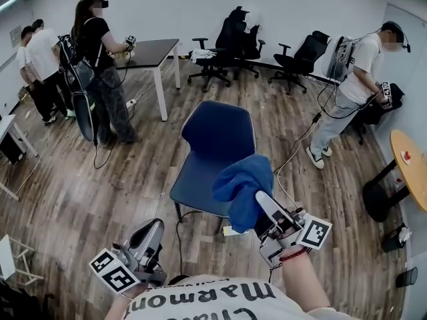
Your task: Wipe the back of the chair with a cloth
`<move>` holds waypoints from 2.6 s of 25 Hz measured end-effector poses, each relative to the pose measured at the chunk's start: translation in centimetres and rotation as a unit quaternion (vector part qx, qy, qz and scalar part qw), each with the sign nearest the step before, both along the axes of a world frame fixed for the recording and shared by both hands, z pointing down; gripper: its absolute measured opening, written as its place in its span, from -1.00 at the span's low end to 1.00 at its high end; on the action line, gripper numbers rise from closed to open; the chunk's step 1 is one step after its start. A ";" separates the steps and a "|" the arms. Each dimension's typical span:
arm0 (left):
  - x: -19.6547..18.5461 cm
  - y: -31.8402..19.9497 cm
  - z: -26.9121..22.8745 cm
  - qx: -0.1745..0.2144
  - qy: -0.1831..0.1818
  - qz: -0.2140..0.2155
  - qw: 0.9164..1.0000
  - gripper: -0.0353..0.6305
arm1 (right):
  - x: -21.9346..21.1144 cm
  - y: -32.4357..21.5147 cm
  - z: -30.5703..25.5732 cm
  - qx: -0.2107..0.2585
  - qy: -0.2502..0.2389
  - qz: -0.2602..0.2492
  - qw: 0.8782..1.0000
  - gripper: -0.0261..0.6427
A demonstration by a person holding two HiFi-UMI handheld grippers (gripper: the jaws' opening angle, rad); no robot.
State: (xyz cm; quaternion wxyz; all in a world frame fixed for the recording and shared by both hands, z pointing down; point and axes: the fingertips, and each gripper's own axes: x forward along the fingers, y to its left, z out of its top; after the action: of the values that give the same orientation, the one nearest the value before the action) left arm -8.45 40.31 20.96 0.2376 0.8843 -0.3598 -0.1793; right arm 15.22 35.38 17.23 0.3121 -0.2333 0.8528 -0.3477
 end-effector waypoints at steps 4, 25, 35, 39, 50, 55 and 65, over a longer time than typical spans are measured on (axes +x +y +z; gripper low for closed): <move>0.0 -1.2 0.0 0.005 -0.010 0.005 1.000 -0.87 | 0.9 -0.6 1.5 -0.016 -0.001 0.015 1.000 -0.64; 0.8 -14.4 -0.1 -0.004 -0.003 0.114 0.993 -0.87 | 1.2 -9.0 1.7 -0.040 0.000 0.111 0.993 -0.64; -4.5 -24.8 -2.4 0.027 0.016 0.128 0.991 -0.87 | -2.4 -15.1 0.7 -0.030 -0.004 0.172 0.985 -0.64; -7.4 -28.5 -2.2 0.030 0.018 0.133 0.991 -0.87 | -5.0 -18.0 0.6 -0.026 -0.004 0.186 0.982 -0.64; -12.7 -33.8 -0.5 0.021 0.010 0.173 0.985 -0.87 | -10.7 -22.1 1.3 -0.040 0.004 0.216 0.976 -0.64; -14.1 -35.6 0.7 0.013 0.017 0.181 0.983 -0.87 | -12.7 -23.0 2.9 -0.075 0.022 0.219 0.973 -0.64; -15.3 -37.9 2.1 -0.008 0.026 0.177 0.984 -0.87 | -13.0 -24.4 5.3 -0.131 0.039 0.222 0.965 -0.64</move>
State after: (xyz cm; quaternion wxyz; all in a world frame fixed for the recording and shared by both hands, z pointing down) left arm -23.80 2.41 23.07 0.2821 0.9270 -0.1928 -0.1546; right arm 2.18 11.03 22.55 0.3150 -0.4689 0.7381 -0.3690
